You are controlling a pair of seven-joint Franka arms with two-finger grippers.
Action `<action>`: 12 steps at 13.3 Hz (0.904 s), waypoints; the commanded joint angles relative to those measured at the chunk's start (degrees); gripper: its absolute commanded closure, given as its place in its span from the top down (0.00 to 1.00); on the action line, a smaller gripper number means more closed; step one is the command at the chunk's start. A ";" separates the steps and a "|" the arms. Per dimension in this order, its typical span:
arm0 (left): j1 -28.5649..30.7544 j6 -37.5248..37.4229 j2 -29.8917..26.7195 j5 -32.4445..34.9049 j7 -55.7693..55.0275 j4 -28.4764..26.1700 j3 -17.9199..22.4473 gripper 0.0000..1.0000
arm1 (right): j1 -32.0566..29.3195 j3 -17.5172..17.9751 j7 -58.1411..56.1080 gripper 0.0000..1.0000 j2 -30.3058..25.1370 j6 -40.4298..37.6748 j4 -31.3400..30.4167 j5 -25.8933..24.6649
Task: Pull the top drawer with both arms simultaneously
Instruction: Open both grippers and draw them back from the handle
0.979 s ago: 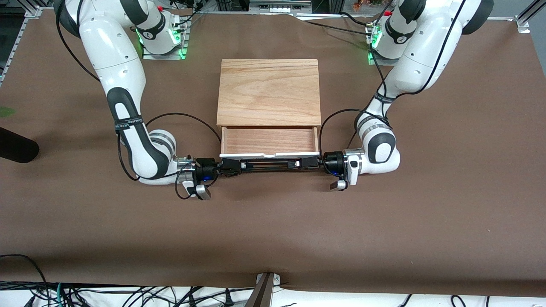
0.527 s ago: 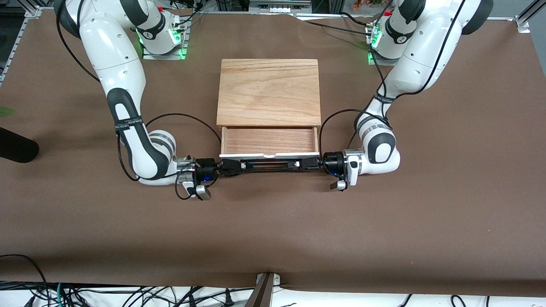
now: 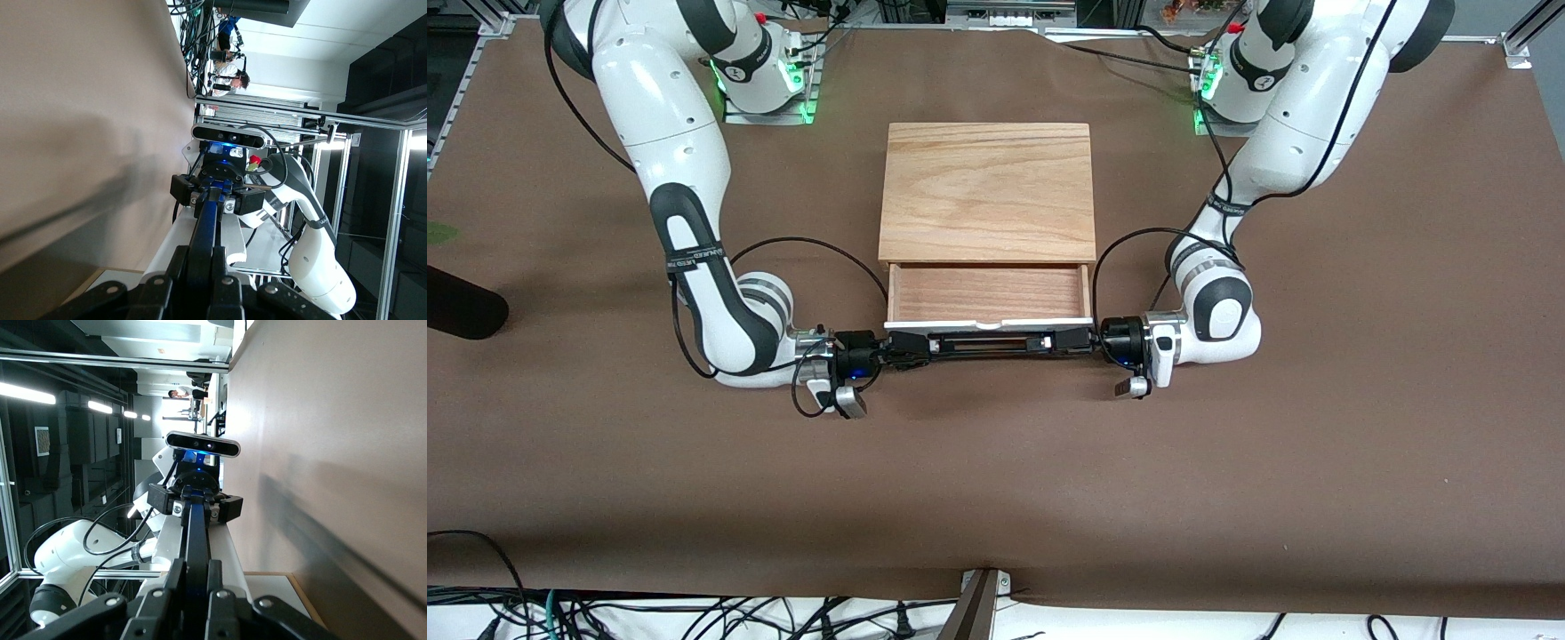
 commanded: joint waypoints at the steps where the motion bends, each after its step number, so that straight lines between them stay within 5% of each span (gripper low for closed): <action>1: 1.41 2.68 -0.78 1.16 -6.78 -2.04 2.59 0.00 | -5.20 -0.01 3.28 0.55 -1.18 -1.75 4.20 1.07; 2: 1.41 2.50 -1.04 1.17 -6.60 -3.00 2.59 0.16 | -5.20 -0.01 3.19 1.00 -1.18 -1.74 4.20 1.07; 4: 1.50 2.33 -1.66 1.17 -4.50 -4.23 2.50 0.96 | -5.20 -0.01 3.27 1.00 -1.26 -1.74 4.20 0.98; 8: 1.59 2.32 -3.06 1.17 -5.28 -5.20 2.41 1.00 | -5.11 -0.97 3.80 1.00 -1.88 -1.57 4.20 0.46; 12: 2.02 2.41 -5.08 2.74 -7.13 -5.38 2.50 1.00 | -5.03 -2.20 18.01 1.00 -6.18 -1.22 4.29 -9.01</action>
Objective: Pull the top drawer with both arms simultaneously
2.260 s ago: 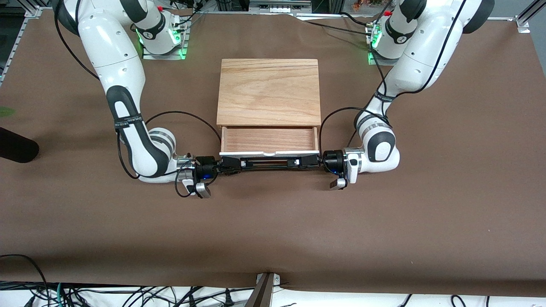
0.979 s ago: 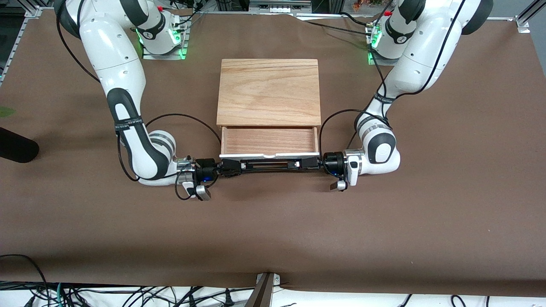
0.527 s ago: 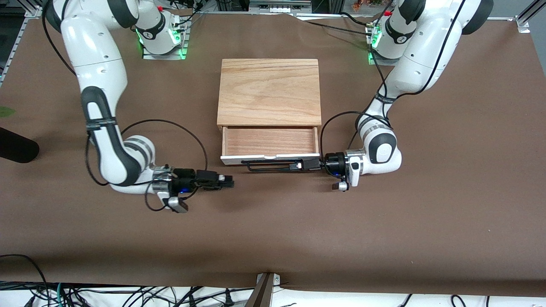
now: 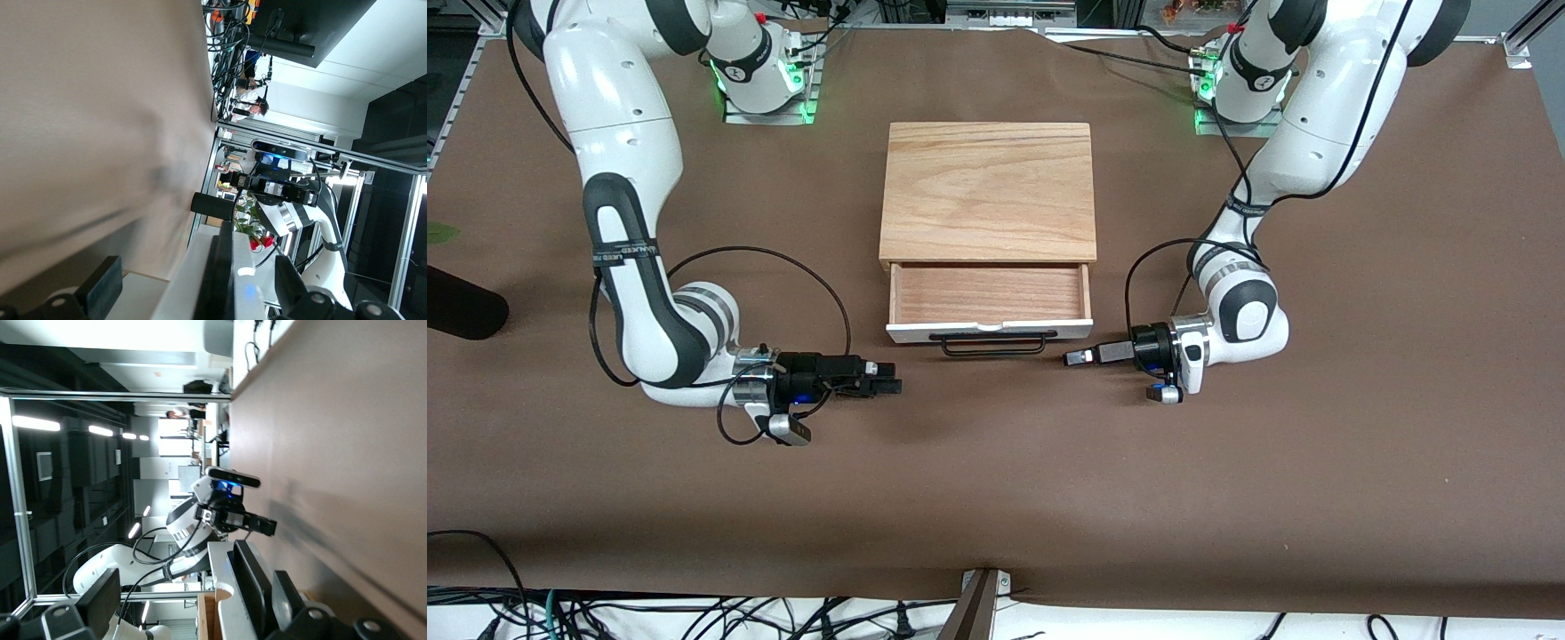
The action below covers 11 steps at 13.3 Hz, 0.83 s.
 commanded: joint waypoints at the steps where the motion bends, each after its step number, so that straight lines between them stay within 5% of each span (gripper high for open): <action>1: 0.45 1.29 -4.15 3.96 -1.53 -2.44 0.02 1.00 | 0.30 -1.46 8.24 1.00 -4.29 0.38 -0.38 -7.13; 4: 1.15 2.78 -7.75 8.88 -4.41 -4.19 0.11 1.00 | 0.73 -2.60 13.08 1.00 -6.92 2.04 -0.29 -17.83; 11: 6.07 5.16 -20.75 37.86 -16.63 -6.48 0.11 1.00 | 1.88 -1.99 23.72 1.00 -17.99 2.66 -0.29 -53.76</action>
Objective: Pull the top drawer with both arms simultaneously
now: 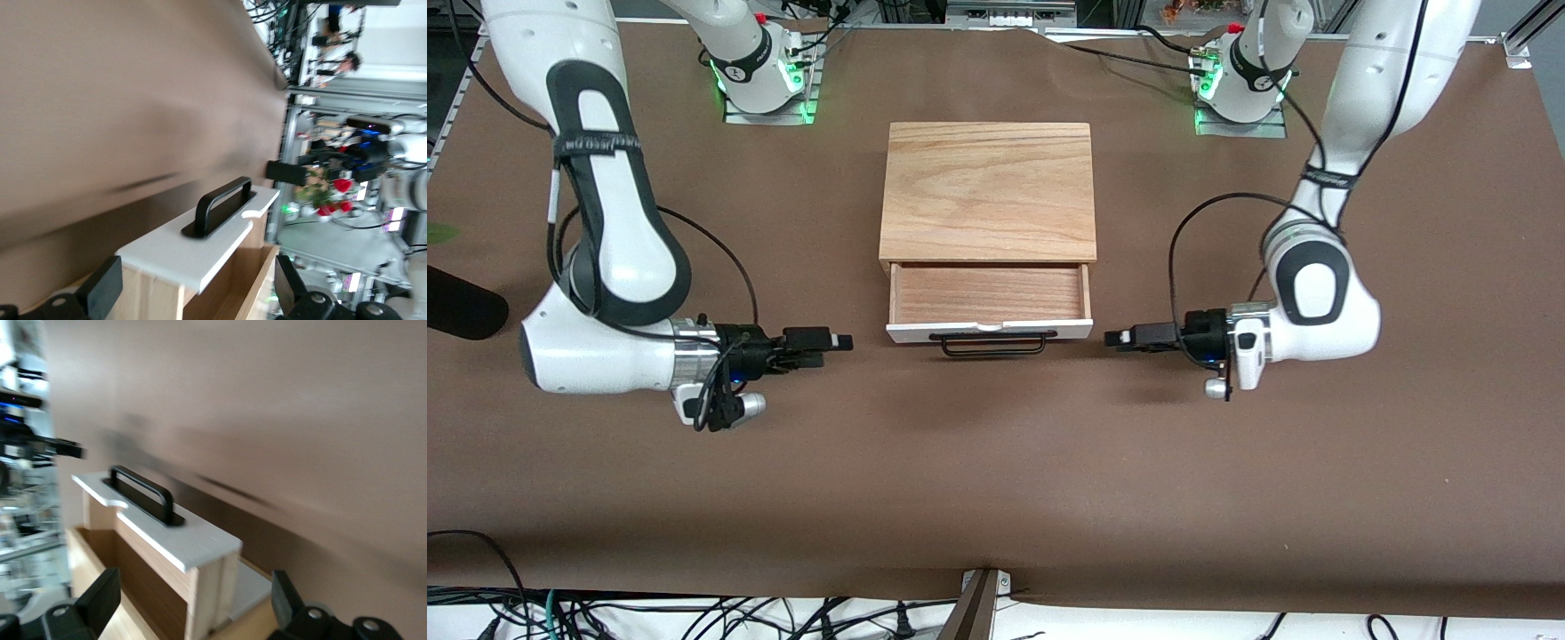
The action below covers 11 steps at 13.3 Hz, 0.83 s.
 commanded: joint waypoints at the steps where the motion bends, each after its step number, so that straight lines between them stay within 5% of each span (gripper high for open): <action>1: 1.30 0.89 -7.42 10.83 -4.82 -3.81 -0.17 1.00 | 2.04 -0.04 4.35 1.00 -5.88 -0.02 -1.04 -14.24; 4: 2.36 0.72 -14.71 25.24 -12.47 -5.21 -0.25 1.00 | 2.13 -0.47 4.98 1.00 -10.63 -6.33 -1.05 -23.86; 7: 3.41 -2.95 -22.45 40.01 -15.66 -7.50 -0.25 1.00 | 2.92 0.14 5.07 1.00 -15.81 -12.31 -1.04 -39.48; 11: 5.35 -7.81 -28.70 59.51 -15.13 -6.54 -0.25 1.00 | -0.82 -0.39 7.26 1.00 -25.56 -15.92 -9.10 -42.25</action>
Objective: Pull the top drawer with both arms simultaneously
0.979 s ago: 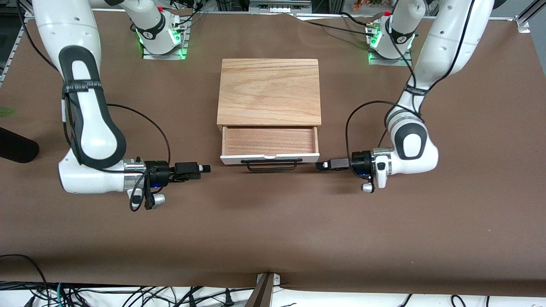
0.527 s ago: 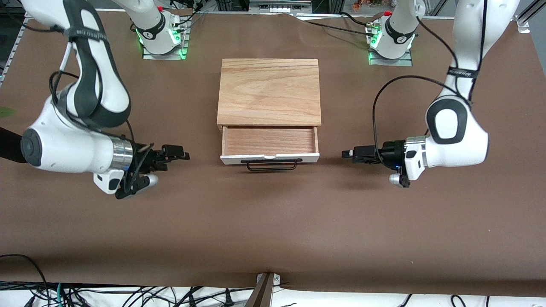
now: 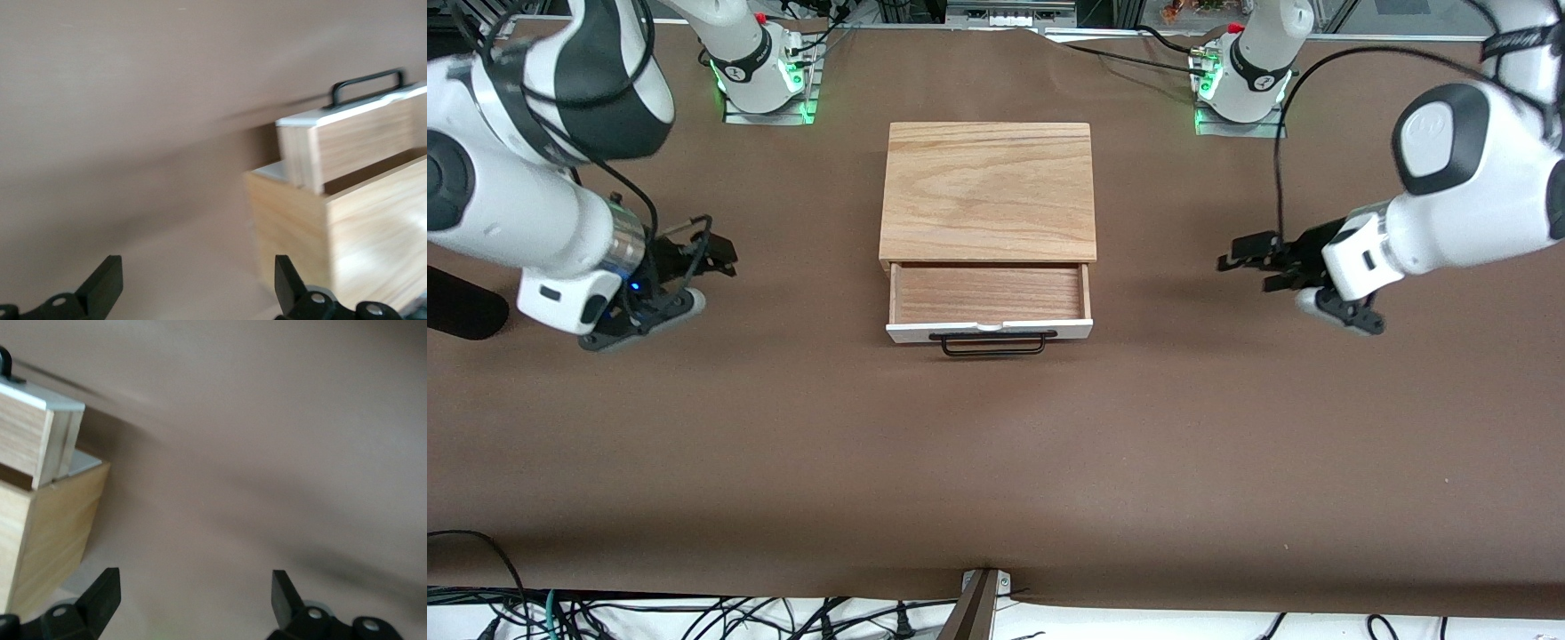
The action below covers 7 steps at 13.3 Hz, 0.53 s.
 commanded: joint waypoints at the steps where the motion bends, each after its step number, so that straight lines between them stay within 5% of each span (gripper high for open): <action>1: 0.56 -0.46 -4.99 13.28 0.15 -0.70 -0.38 1.00 | -5.00 -0.17 1.14 1.00 -9.76 -1.01 -9.87 -0.92; 3: 0.65 -0.11 -5.97 19.04 0.24 -0.16 -0.46 1.00 | -8.17 -0.17 2.10 1.00 -16.00 1.86 -16.72 -1.19; 7: 0.73 -8.42 -8.87 20.71 -5.35 3.34 -1.25 1.00 | -8.88 -2.80 5.27 1.00 -17.88 4.59 -19.92 -4.09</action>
